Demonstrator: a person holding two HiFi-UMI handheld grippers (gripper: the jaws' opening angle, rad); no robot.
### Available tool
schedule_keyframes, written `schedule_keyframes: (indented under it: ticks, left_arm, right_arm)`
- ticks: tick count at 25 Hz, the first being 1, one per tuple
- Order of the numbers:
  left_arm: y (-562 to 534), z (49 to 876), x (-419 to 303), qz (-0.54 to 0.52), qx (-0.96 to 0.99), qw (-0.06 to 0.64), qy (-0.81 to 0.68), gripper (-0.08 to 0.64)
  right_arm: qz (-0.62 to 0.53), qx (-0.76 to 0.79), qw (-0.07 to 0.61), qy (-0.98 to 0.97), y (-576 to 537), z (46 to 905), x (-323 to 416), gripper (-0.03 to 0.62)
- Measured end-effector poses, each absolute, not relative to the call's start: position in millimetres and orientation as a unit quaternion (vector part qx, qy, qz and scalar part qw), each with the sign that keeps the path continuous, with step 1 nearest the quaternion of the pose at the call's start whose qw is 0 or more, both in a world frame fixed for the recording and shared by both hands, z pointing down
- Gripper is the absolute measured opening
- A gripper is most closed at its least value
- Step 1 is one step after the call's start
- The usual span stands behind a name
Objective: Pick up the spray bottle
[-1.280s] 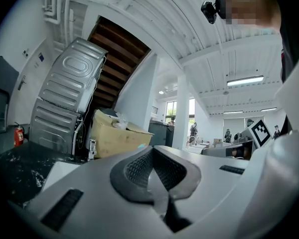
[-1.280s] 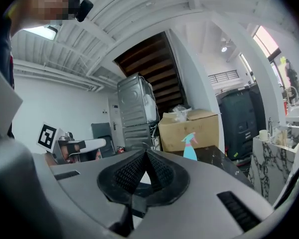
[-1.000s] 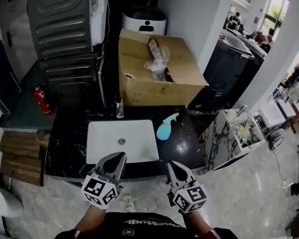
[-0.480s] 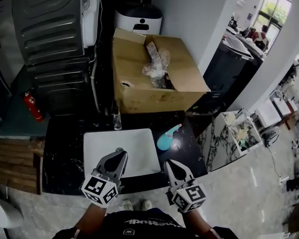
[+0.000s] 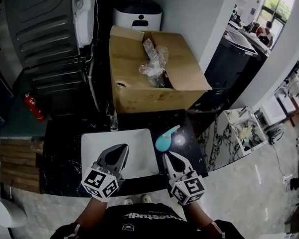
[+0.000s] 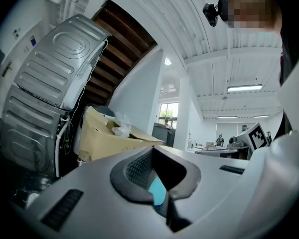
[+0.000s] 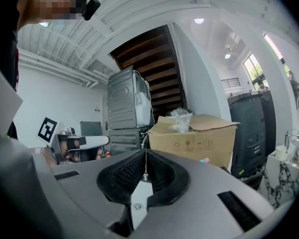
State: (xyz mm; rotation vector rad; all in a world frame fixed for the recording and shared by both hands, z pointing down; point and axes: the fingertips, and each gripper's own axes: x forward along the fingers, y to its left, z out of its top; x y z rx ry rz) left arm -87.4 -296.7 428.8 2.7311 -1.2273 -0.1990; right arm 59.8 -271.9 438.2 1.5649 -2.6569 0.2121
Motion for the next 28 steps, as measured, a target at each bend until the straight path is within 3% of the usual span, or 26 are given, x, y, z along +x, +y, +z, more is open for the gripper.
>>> schedule_keyframes:
  ticks: [6,18,28]
  left_arm:
    - [-308.4,432.2,-66.0,-0.054,0.912,0.067,-0.402,0.015]
    - [-326.6,453.4,-71.4,-0.025,0.901,0.082,-0.426,0.015]
    - [-338.0,475.6,-69.8,0.001,0.893,0.105,-0.438,0.015]
  right_arm:
    - [0.063,0.510,0.029,-0.857,-295.0,449.8,79.7,0.043]
    - [0.103,0.536,0.083,-0.834,-355.5,531.2,112.9,0.221]
    - [0.117,0.546,0.130,-0.819,-403.1,579.7,128.4,0.239]
